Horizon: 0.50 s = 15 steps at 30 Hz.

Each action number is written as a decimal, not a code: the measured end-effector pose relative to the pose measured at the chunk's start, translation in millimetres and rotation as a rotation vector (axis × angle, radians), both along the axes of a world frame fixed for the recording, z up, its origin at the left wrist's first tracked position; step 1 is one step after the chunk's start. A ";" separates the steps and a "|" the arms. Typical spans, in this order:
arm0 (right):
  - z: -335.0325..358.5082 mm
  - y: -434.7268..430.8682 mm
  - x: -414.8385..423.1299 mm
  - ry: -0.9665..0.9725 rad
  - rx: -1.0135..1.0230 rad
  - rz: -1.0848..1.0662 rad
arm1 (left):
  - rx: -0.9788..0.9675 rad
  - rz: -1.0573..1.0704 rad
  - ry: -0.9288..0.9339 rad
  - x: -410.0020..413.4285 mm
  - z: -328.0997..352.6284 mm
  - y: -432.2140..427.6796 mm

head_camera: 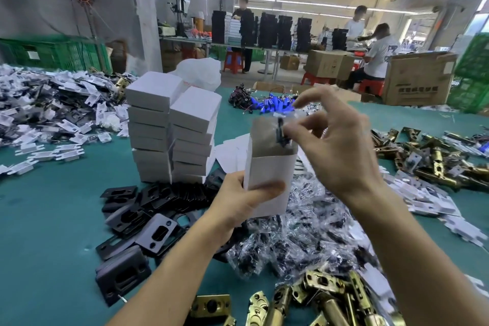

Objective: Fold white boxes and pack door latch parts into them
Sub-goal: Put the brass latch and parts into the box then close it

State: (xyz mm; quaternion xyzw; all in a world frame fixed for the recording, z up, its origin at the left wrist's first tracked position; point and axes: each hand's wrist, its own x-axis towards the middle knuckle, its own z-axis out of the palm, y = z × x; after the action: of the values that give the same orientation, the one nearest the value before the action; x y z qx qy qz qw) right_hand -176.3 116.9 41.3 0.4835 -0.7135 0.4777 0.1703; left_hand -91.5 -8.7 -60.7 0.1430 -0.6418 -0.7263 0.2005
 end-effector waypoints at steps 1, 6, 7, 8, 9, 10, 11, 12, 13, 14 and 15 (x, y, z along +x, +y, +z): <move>-3.7 -4.3 0.6 -0.012 0.043 0.005 | -0.010 -0.002 0.000 -0.2 -0.3 0.4; -14.8 -12.4 -0.9 -0.067 0.086 0.077 | -0.039 -0.028 0.014 1.4 0.1 0.2; -14.8 -12.1 -1.8 -0.066 0.117 0.076 | -0.037 -0.029 0.018 1.7 0.2 -0.4; -14.4 -11.7 -2.8 -0.043 0.168 0.060 | -0.035 -0.029 0.018 1.9 0.5 -0.4; -13.6 -10.9 -4.4 -0.011 0.227 0.041 | -0.033 -0.026 0.017 1.6 0.1 -0.1; -11.9 -10.1 -5.7 0.021 0.282 0.025 | -0.029 -0.018 0.014 1.8 0.5 0.4; -9.2 -9.0 -6.6 0.041 0.326 0.018 | -0.029 -0.009 0.011 1.5 0.3 0.7; -5.9 -7.2 -7.1 0.054 0.366 0.018 | -0.029 -0.001 0.004 1.6 0.2 1.0; -2.1 -5.1 -7.8 0.069 0.405 0.019 | -0.030 0.006 -0.003 1.2 -0.3 1.1; 1.9 -3.1 -8.2 0.092 0.447 0.016 | -0.026 0.014 -0.007 1.3 -0.4 1.1; 5.5 -1.3 -8.4 0.114 0.491 0.011 | -0.020 0.020 -0.007 1.3 -0.5 0.9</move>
State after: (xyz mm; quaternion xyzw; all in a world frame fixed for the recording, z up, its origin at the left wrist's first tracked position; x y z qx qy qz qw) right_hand -184.6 115.6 46.8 0.5403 -0.7949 0.2627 0.0851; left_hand -90.2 -7.8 -61.2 0.1499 -0.6482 -0.7174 0.2067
